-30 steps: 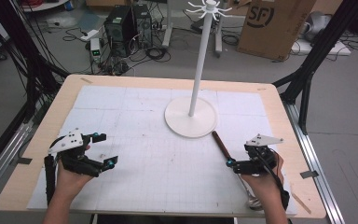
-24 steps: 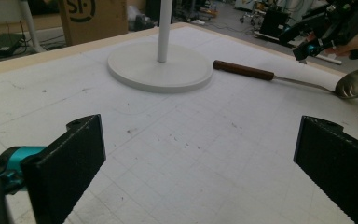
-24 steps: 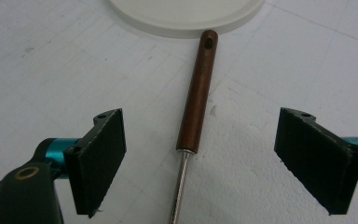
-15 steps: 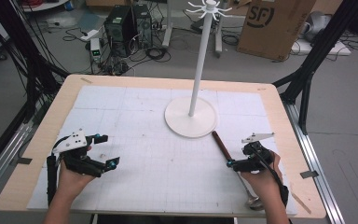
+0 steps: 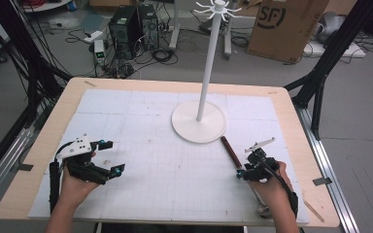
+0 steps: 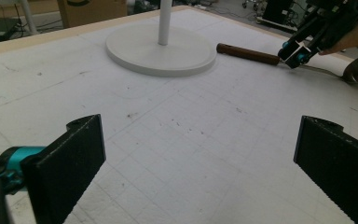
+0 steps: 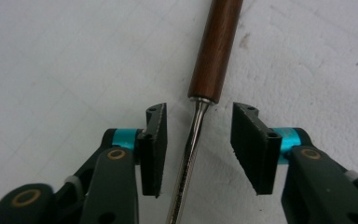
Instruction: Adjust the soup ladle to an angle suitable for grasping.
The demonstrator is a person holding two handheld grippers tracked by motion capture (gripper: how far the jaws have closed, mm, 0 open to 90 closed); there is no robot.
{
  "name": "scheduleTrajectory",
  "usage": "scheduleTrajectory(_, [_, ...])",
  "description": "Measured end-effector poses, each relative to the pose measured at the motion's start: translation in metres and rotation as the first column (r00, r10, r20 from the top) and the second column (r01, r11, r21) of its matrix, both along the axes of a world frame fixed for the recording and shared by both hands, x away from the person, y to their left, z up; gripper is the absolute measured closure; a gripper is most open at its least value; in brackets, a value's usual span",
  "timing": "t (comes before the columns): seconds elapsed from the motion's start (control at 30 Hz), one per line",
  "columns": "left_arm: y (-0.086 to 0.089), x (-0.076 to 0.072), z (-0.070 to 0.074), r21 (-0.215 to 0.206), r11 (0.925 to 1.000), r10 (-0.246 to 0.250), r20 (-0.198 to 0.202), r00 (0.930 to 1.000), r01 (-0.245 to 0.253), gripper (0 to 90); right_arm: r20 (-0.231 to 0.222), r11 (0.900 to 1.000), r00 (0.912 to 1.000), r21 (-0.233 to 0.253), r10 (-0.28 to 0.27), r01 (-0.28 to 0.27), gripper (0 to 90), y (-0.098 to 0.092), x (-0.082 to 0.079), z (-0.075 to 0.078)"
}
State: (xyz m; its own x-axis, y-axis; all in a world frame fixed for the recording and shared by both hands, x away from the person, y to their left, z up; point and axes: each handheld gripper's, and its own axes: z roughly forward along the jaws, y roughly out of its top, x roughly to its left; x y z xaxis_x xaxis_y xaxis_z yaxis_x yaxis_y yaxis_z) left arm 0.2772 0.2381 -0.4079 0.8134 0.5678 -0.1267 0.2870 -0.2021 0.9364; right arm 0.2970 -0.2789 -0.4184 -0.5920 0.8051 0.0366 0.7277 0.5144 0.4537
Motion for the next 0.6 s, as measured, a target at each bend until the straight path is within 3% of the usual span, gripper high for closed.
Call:
scheduleTrajectory(0.07, [-0.0001,0.0,-0.0001,0.0,1.0,-0.002,-0.001,1.0,0.002,2.6,-0.006,1.0,1.0,-0.028,0.002,-0.002,59.5,0.0013,0.0003,-0.0018])
scheduleTrajectory(0.33, [-0.0014,-0.0001,-0.0007,0.001,1.0,-0.005,-0.007,1.0,0.005,2.6,-0.026,0.999,0.9996,-0.036,0.009,-0.01,75.5,0.0054,0.0008,-0.0002])
scheduleTrajectory(0.53, [-0.0023,-0.0002,-0.001,0.002,1.0,-0.005,-0.006,1.0,0.005,2.6,-0.03,0.999,0.9995,-0.033,0.009,-0.01,77.6,0.0073,-0.0013,0.0002])
scheduleTrajectory(0.6, [-0.0024,-0.0001,-0.001,0.003,1.0,-0.007,-0.006,1.0,0.007,2.6,-0.03,0.999,0.9989,-0.025,0.037,-0.037,79.0,0.0083,-0.0021,0.0])
